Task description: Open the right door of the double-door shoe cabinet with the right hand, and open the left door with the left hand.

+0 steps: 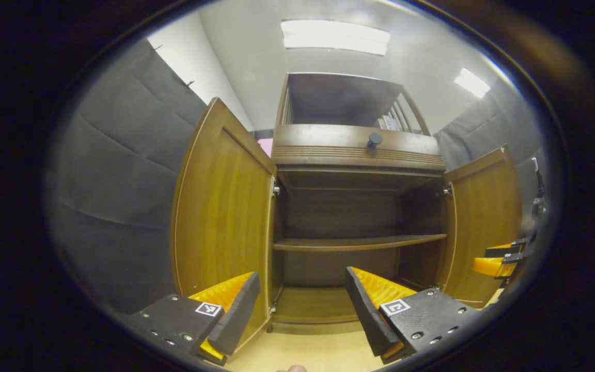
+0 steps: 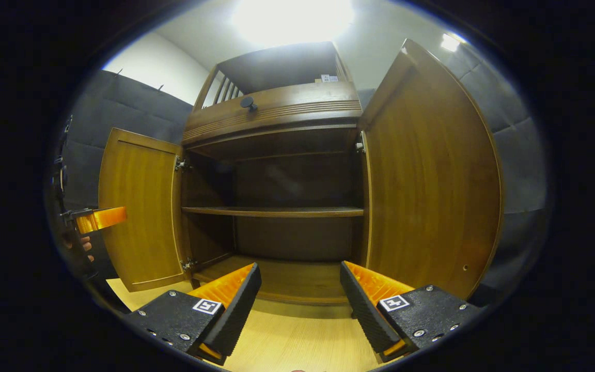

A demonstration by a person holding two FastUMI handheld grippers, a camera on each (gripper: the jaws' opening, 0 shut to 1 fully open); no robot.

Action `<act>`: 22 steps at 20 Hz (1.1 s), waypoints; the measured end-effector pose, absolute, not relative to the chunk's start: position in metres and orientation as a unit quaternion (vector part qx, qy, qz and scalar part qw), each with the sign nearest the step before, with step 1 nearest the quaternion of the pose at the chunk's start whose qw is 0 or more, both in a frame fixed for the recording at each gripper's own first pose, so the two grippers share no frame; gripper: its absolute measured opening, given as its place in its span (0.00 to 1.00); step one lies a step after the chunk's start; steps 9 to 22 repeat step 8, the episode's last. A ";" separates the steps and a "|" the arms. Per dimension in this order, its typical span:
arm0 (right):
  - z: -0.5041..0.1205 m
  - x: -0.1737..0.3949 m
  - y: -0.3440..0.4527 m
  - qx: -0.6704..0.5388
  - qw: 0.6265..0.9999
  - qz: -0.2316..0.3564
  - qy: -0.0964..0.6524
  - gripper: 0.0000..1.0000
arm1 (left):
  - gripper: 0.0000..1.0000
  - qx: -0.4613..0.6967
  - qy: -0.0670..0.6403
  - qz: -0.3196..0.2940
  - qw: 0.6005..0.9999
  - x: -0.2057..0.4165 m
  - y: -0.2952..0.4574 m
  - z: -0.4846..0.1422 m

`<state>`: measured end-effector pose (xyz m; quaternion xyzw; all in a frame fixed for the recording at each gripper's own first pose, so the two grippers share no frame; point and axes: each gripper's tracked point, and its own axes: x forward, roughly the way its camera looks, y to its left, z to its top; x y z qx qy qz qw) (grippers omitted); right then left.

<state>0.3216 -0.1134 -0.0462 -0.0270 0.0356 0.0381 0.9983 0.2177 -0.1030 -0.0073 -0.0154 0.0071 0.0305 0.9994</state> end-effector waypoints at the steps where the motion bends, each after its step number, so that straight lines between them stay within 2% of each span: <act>1: -0.049 0.323 -0.111 -0.028 0.998 0.042 0.038 0.95 | 1.00 -0.015 0.010 0.029 0.999 0.220 -0.104 -0.010; 2: -0.051 0.325 -0.109 -0.028 0.998 0.045 0.039 0.91 | 1.00 -0.016 0.014 0.028 0.999 0.223 -0.104 -0.012; 5: -0.058 0.327 -0.107 -0.030 0.997 0.053 0.046 0.91 | 1.00 -0.024 0.025 0.026 0.999 0.227 -0.106 -0.019; 6: -0.058 0.328 -0.107 -0.032 0.997 0.053 0.046 0.95 | 1.00 -0.026 0.028 0.026 0.999 0.228 -0.107 -0.021; 7: -0.059 0.328 -0.108 -0.033 0.997 0.052 0.046 0.95 | 1.00 -0.027 0.034 0.028 0.999 0.228 -0.106 -0.024; 8: -0.059 0.329 -0.108 -0.034 0.997 0.051 0.046 0.91 | 1.00 -0.026 0.042 0.029 0.998 0.230 -0.106 -0.028; 22: -0.059 0.329 -0.108 -0.034 0.997 0.051 0.046 0.91 | 1.00 -0.026 0.042 0.029 0.998 0.230 -0.106 -0.028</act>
